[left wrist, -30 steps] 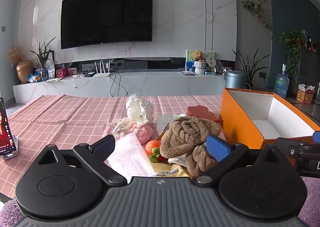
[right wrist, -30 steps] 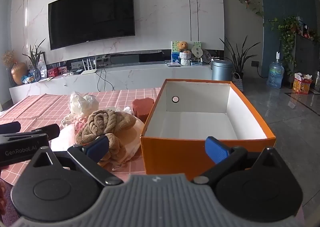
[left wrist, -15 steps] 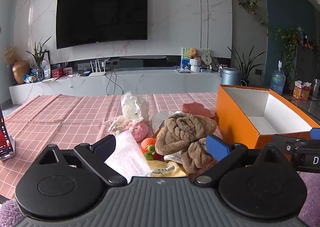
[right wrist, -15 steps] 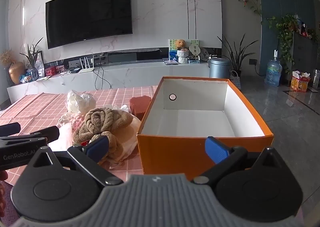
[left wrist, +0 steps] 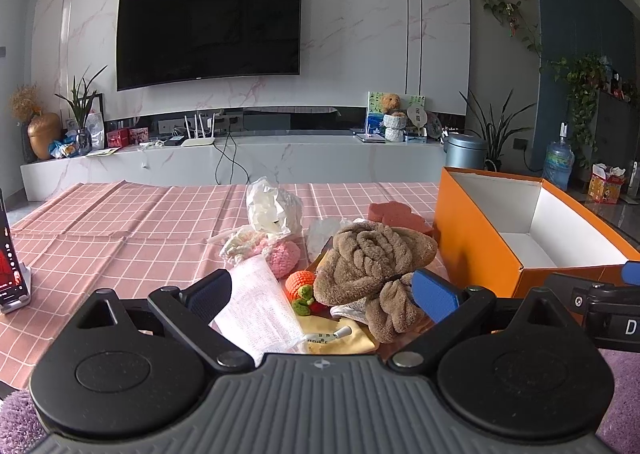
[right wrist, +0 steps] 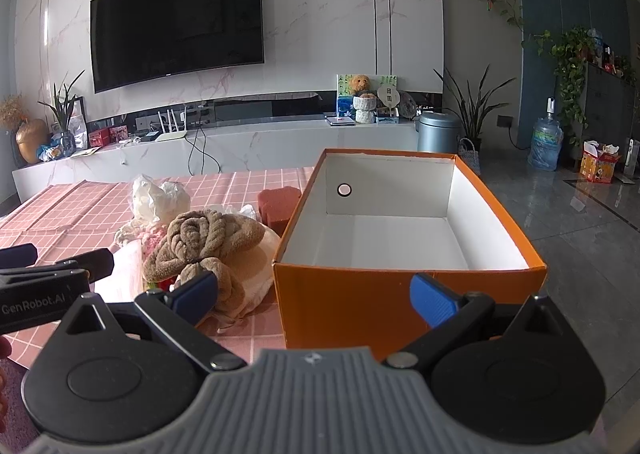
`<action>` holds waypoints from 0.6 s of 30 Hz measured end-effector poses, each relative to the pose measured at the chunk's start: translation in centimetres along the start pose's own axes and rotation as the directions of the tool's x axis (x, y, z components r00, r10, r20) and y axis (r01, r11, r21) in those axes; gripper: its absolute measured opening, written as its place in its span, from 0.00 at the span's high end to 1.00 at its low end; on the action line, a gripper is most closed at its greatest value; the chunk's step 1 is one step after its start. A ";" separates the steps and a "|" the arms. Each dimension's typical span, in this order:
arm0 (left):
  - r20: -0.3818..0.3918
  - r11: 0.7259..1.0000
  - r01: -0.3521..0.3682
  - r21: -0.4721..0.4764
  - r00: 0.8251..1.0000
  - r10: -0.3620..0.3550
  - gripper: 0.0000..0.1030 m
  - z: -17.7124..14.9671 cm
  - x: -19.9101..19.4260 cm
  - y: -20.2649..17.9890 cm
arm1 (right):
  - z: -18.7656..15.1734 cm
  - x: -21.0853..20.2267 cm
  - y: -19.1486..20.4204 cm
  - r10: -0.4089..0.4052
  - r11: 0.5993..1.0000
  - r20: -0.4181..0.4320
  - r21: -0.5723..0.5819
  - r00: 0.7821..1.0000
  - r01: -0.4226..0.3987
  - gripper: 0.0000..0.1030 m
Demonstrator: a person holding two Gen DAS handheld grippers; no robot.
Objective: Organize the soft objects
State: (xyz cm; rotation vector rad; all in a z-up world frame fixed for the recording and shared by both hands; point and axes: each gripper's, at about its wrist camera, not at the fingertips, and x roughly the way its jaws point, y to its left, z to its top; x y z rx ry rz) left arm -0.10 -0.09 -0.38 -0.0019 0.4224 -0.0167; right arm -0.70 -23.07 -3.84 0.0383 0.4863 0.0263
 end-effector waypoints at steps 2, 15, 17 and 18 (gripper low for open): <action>0.000 1.000 -0.001 0.002 1.000 0.001 0.00 0.0 0.0 0.0 | 0.0 0.0 0.0 -0.001 1.000 -0.001 0.000 1.000 0.001 0.02; -0.004 1.000 0.006 -0.001 1.000 -0.006 0.00 -0.1 0.1 -0.1 | -0.1 0.2 0.0 -0.015 1.000 -0.015 0.001 1.000 0.015 0.02; -0.007 1.000 0.006 -0.004 1.000 -0.006 0.00 -0.1 0.0 -0.2 | -0.1 0.3 0.0 -0.017 1.000 -0.019 0.000 1.000 0.017 0.02; -0.008 1.000 0.005 -0.005 1.000 -0.005 0.00 -0.1 0.0 -0.2 | -0.1 0.3 0.0 -0.018 1.000 -0.019 0.000 1.000 0.018 0.02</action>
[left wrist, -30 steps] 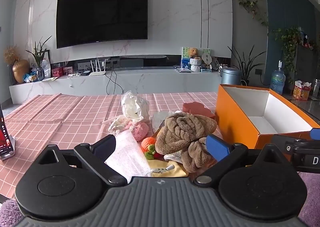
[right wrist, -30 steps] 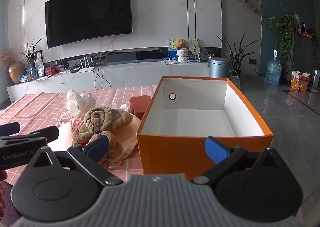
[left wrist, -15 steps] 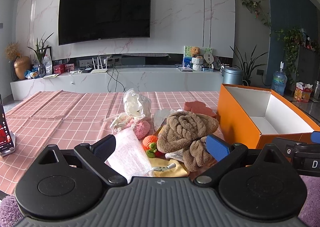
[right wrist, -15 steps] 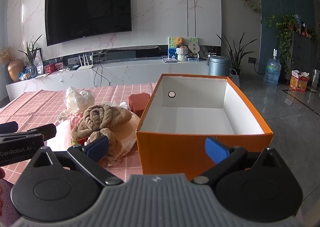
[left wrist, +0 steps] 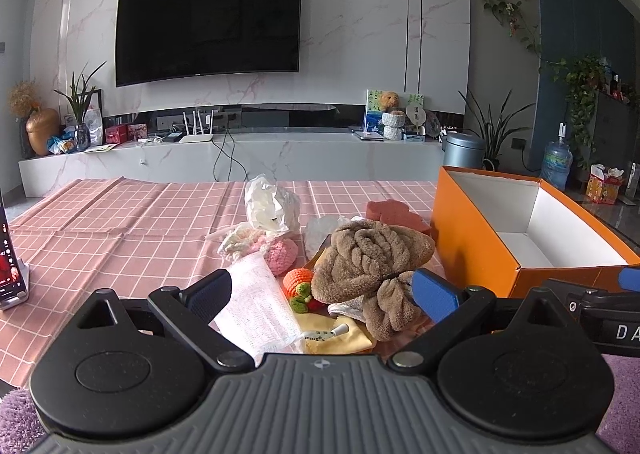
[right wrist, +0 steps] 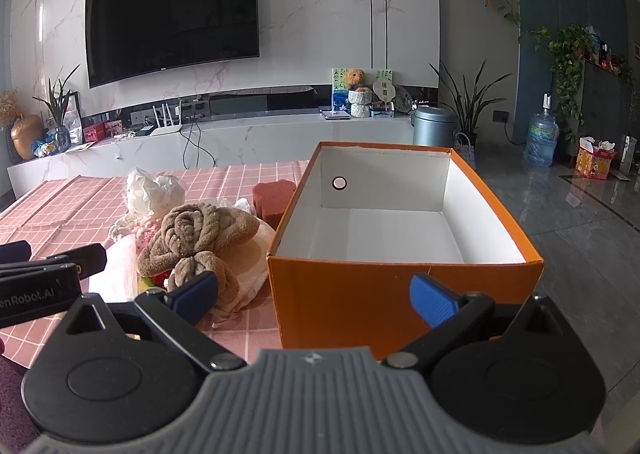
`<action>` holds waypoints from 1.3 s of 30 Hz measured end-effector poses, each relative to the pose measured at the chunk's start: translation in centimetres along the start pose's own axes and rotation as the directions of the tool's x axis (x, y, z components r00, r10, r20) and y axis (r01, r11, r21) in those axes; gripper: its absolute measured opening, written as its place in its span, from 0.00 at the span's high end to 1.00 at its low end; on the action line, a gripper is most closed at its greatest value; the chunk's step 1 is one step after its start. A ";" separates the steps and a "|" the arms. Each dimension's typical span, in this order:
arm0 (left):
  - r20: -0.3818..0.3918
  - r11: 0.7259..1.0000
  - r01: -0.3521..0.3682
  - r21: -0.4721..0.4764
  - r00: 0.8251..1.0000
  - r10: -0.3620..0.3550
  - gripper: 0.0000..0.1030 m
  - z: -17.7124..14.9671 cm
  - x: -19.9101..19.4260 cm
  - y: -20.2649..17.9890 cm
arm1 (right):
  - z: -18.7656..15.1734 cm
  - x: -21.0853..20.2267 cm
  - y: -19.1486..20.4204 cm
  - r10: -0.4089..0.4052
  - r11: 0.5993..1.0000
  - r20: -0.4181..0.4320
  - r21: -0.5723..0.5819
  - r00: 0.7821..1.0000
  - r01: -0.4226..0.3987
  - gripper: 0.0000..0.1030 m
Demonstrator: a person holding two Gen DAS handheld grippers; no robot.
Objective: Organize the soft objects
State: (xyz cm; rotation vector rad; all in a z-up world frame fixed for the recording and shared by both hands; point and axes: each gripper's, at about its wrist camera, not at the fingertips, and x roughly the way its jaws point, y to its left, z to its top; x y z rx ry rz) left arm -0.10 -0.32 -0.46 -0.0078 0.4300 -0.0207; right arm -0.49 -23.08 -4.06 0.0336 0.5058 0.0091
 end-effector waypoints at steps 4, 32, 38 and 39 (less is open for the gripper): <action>-0.002 1.000 0.000 -0.003 1.000 0.000 0.00 0.0 0.0 -0.1 | -0.1 0.1 0.0 -0.003 1.000 -0.006 -0.002 1.000 0.003 0.02; -0.015 1.000 0.009 -0.016 1.000 -0.009 0.00 -0.2 0.2 0.1 | -0.1 0.1 -0.1 -0.015 1.000 -0.024 -0.002 1.000 0.015 0.02; -0.015 1.000 0.009 -0.016 1.000 -0.009 0.00 -0.2 0.2 0.1 | -0.2 0.1 -0.1 -0.018 1.000 -0.027 -0.002 0.999 0.018 0.02; -0.015 1.000 0.010 -0.016 1.000 -0.010 0.00 -0.1 0.2 0.1 | -0.2 0.1 -0.1 -0.018 1.000 -0.027 -0.003 0.999 0.017 0.02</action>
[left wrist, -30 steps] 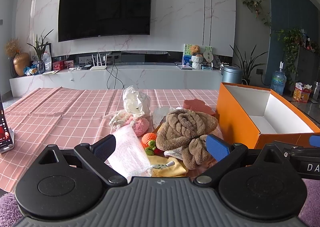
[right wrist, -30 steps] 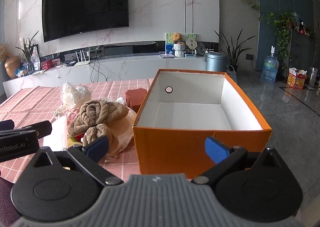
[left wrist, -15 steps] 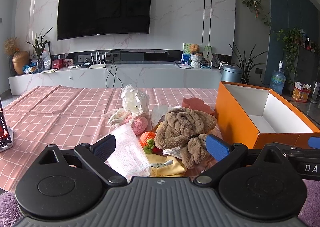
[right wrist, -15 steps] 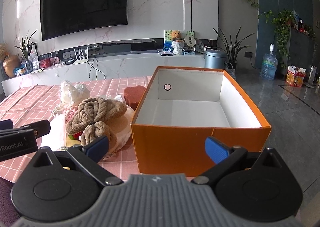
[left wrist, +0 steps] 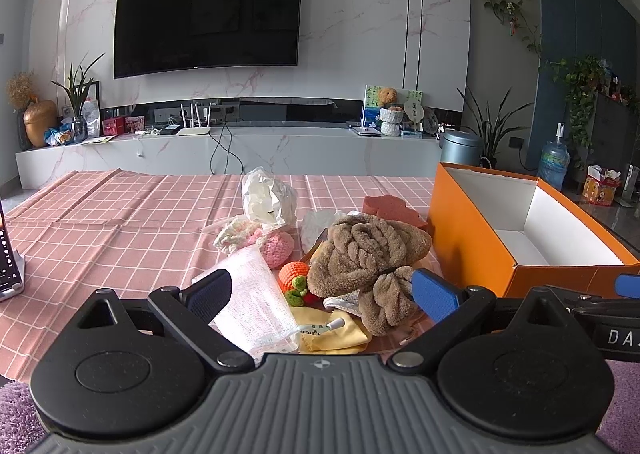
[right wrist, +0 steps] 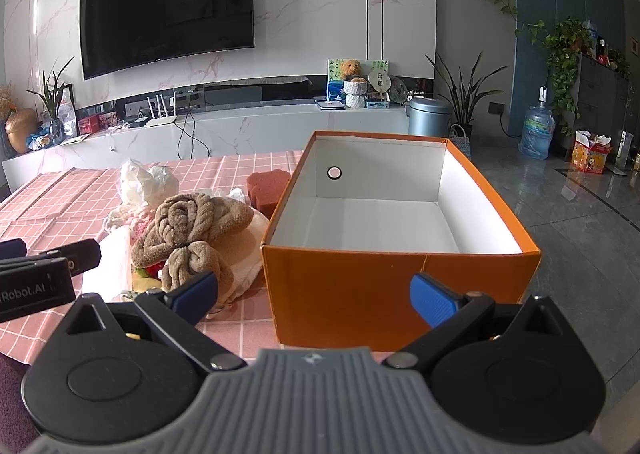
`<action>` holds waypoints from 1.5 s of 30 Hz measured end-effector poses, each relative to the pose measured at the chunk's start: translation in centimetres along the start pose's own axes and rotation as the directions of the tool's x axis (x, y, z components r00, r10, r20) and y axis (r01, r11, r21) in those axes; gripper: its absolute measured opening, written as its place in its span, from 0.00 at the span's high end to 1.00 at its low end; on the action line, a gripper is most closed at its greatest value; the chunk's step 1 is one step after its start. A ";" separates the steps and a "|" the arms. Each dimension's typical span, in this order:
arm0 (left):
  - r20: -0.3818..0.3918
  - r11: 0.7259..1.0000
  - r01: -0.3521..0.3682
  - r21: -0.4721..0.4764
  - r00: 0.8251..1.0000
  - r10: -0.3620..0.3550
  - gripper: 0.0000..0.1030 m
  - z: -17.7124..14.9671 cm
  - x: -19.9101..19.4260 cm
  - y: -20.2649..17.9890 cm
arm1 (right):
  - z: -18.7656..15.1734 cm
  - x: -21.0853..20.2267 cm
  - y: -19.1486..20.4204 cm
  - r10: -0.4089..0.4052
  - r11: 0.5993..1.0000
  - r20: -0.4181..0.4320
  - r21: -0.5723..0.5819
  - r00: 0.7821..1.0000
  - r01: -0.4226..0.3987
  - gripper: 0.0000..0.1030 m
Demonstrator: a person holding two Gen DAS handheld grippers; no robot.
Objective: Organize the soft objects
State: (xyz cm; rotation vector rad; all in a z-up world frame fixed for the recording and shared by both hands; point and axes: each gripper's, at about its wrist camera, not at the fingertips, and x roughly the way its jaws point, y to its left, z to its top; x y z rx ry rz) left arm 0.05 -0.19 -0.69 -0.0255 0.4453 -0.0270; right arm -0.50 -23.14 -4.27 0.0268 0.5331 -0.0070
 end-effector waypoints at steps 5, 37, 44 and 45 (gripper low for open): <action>-0.002 1.000 0.004 -0.002 1.000 -0.004 0.00 0.0 0.0 -0.1 | 0.0 0.0 0.0 -0.001 1.000 -0.005 -0.002 1.000 0.001 0.02; -0.138 0.993 0.099 -0.059 0.985 -0.107 0.20 0.1 2.2 4.7 | 0.9 2.7 6.2 0.179 0.952 -0.065 -0.242 0.982 -0.189 0.32; -0.220 0.986 0.074 -0.152 0.970 -0.107 0.14 0.8 4.3 7.1 | 2.2 5.3 8.6 0.216 0.917 -0.096 -0.323 0.972 -0.235 0.36; -0.223 0.987 0.067 -0.145 0.970 -0.098 0.13 0.9 4.6 7.2 | 2.4 5.9 9.0 0.217 0.911 -0.101 -0.335 0.971 -0.239 0.36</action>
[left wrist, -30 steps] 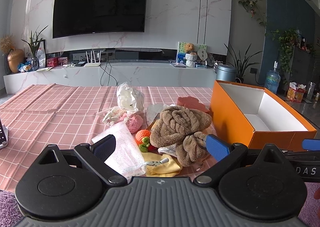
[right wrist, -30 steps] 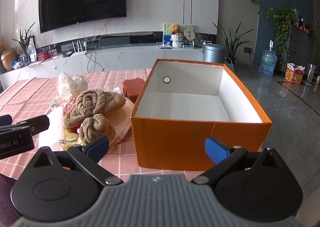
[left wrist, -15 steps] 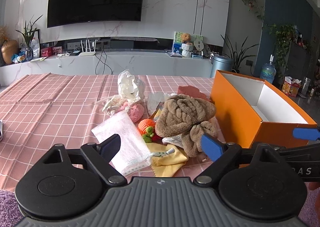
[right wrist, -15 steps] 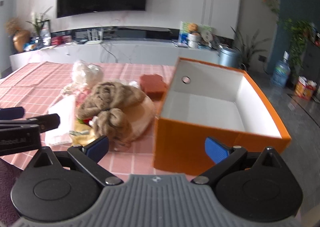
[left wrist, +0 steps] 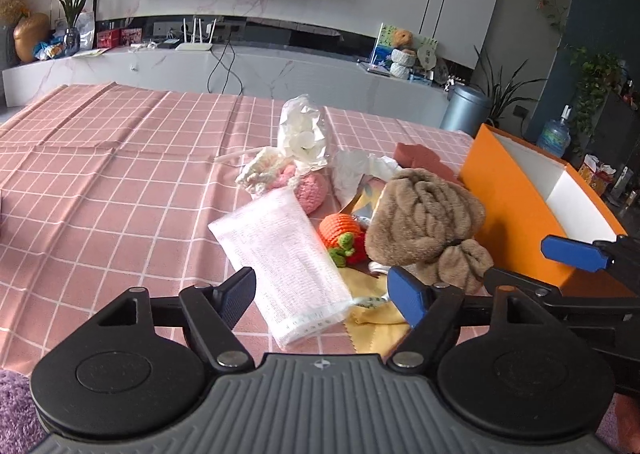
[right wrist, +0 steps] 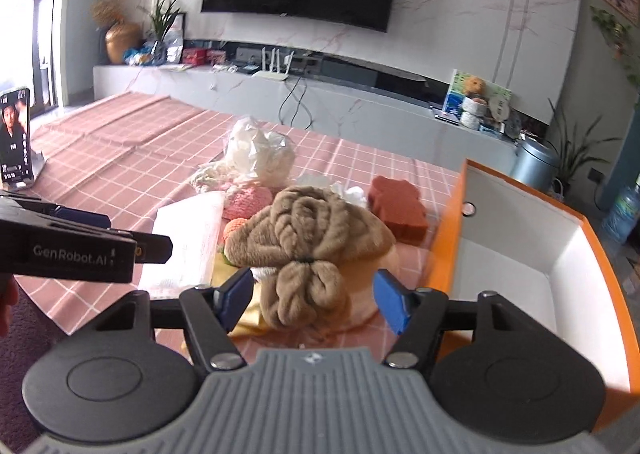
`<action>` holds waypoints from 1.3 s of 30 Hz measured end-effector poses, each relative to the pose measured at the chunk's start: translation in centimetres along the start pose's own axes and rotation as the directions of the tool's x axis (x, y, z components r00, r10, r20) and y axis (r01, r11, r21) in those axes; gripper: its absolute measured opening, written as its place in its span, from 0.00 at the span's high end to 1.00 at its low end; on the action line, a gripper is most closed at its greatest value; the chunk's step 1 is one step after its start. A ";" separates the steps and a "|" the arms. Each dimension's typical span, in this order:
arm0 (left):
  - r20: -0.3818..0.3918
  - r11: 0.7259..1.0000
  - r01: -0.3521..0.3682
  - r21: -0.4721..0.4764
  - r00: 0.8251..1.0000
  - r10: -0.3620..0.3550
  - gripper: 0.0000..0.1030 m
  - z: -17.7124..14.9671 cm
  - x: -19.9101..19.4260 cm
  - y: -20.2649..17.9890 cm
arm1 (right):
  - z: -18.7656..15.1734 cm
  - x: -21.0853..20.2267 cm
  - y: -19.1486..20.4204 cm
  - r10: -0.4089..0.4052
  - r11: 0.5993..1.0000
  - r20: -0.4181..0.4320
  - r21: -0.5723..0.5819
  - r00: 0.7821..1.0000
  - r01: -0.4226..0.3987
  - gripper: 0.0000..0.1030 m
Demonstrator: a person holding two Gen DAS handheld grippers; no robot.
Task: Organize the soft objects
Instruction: 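Reach the right gripper to the brown towel bundle and close on it, then lift the brown towel bundle with the right gripper and carry it into the box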
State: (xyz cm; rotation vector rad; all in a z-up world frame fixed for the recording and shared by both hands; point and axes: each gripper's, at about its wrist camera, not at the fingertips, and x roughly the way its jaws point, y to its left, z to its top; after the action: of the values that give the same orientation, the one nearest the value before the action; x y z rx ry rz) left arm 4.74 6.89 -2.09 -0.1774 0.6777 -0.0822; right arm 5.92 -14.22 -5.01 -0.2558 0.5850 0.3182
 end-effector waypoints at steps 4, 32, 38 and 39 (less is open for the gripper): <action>-0.051 1.000 -0.005 -0.025 0.999 0.004 0.13 0.7 2.1 0.8 | 0.8 2.5 0.5 0.015 0.999 -0.024 -0.052 1.000 -0.016 0.27; -0.159 0.992 -0.115 0.058 0.980 0.123 0.73 0.1 9.8 0.9 | 0.5 7.4 -0.1 0.091 0.996 -0.111 0.014 0.990 -0.090 0.55; -0.116 0.992 -0.100 0.079 0.987 0.108 0.96 -0.1 9.2 1.2 | 1.0 6.3 -0.7 0.091 0.996 -0.081 0.024 0.993 -0.089 0.54; -0.103 0.991 -0.104 0.085 0.988 0.112 0.97 -0.1 9.0 1.2 | 1.1 6.1 -0.8 0.091 0.996 -0.075 0.029 0.993 -0.089 0.55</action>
State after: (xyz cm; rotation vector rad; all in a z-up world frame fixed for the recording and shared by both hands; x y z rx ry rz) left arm 11.68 6.84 -7.88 -0.0593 0.7886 -0.0147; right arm 11.52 -13.22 -7.48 -0.2185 0.6769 0.3891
